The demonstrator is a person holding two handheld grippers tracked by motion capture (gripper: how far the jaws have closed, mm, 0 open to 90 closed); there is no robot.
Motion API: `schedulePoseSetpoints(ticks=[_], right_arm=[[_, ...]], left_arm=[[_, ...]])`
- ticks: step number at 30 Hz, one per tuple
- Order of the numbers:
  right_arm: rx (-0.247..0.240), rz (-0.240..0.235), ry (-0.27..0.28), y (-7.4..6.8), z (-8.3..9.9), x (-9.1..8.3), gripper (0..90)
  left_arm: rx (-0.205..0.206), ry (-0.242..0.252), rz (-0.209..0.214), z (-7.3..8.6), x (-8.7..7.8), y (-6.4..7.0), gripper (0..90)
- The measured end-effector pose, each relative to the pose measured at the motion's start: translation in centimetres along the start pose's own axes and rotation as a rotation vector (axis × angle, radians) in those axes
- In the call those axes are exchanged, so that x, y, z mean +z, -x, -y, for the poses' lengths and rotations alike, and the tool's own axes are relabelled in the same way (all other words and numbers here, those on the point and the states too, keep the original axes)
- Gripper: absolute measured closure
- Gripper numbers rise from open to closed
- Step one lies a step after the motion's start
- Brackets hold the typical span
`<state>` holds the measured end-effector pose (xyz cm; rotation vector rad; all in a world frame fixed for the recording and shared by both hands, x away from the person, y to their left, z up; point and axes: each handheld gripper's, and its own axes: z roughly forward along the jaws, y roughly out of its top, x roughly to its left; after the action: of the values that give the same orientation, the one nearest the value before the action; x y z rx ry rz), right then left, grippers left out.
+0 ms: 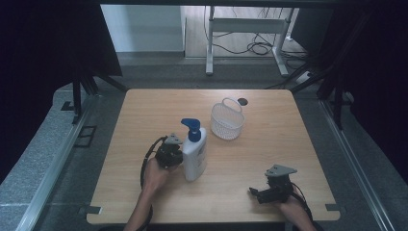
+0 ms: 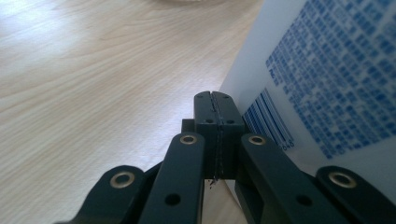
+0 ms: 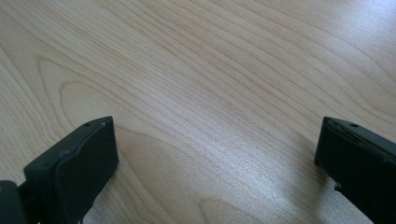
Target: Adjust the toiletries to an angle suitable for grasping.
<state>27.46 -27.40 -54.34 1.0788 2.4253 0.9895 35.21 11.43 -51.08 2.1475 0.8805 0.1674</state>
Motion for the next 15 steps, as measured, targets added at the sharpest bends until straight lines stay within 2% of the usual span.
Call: schedulePoseSetpoints(ticks=[10, 15], right_arm=[[0.000, 0.000, 0.000, 0.0, 0.0, 0.0, 0.0], [-0.001, 0.000, -0.001, 0.0, 0.0, 0.0, 0.0]], left_arm=[[0.012, -0.012, 0.028, 0.6, 0.0, 1.5, 89.2], [0.035, -0.018, 0.038, 1.0, -0.1, 2.5, 89.2]])
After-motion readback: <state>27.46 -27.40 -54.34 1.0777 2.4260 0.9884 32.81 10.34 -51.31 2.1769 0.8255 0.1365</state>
